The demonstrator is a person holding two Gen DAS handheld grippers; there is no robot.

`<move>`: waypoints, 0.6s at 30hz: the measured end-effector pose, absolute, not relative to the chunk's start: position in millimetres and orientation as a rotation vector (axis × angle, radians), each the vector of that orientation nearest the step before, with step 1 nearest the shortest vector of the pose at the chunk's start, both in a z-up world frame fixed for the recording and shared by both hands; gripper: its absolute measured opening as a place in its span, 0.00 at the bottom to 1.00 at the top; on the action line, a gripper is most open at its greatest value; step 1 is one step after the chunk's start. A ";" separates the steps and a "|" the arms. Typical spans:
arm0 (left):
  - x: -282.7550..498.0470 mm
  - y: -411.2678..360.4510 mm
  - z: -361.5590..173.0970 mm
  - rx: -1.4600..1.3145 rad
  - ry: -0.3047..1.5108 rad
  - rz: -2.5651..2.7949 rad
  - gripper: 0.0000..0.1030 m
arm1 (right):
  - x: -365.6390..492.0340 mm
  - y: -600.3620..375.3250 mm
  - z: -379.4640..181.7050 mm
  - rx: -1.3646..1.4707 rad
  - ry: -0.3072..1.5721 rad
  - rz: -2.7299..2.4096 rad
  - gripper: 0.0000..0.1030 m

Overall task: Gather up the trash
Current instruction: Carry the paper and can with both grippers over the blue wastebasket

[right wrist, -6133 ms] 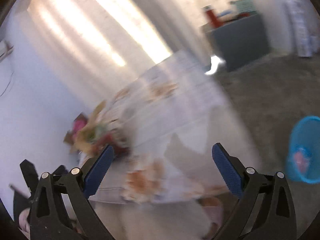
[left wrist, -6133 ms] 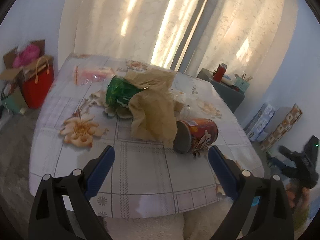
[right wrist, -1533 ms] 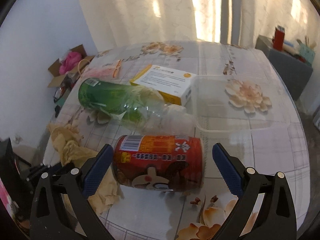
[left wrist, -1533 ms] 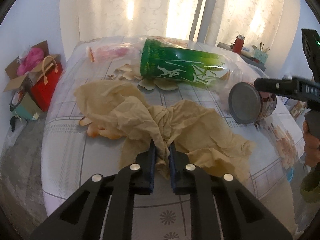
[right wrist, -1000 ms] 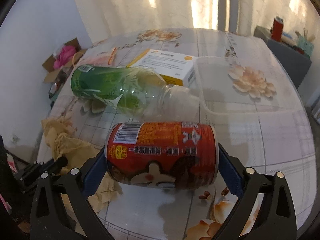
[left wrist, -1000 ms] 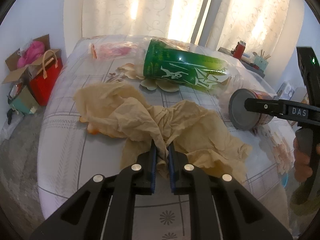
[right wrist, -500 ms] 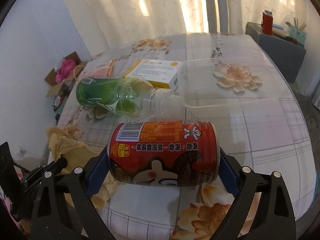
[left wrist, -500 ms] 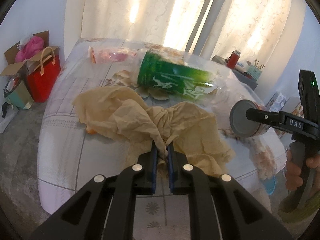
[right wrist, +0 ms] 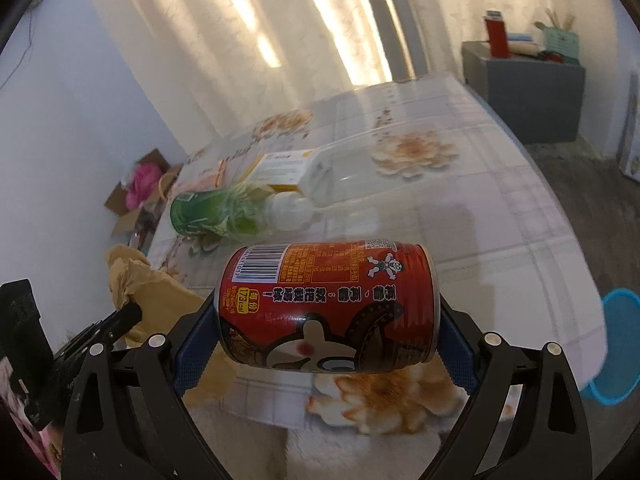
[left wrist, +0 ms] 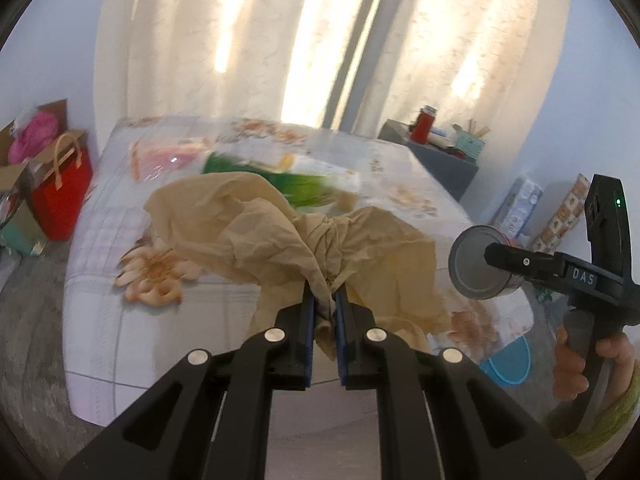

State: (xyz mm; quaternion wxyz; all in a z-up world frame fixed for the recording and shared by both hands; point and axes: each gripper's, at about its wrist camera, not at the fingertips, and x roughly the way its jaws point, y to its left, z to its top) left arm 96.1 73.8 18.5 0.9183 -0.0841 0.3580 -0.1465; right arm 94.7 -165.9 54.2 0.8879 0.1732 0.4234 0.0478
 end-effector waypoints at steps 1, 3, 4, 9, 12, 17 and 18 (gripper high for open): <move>95.0 67.5 21.6 -0.165 0.732 -0.314 0.08 | 89.7 -170.6 55.5 0.368 0.874 0.092 0.86; 93.8 56.0 26.8 -0.149 0.727 -0.338 0.08 | 76.6 -184.4 58.7 0.391 0.855 0.069 0.86; 93.2 48.8 29.8 -0.138 0.723 -0.352 0.08 | 71.6 -190.4 59.9 0.401 0.848 0.059 0.86; 91.4 9.3 44.2 -0.093 0.704 -0.432 0.08 | 40.5 -227.9 64.1 0.470 0.805 -0.012 0.86; 92.0 -22.5 53.3 -0.055 0.695 -0.498 0.08 | 19.8 -253.8 66.8 0.512 0.770 -0.066 0.86; 100.0 -90.9 65.3 0.007 0.705 -0.646 0.08 | -24.8 -310.9 69.9 0.582 0.702 -0.199 0.86; 102.1 -108.4 66.4 0.016 0.715 -0.681 0.08 | -32.8 -322.0 69.7 0.590 0.693 -0.228 0.86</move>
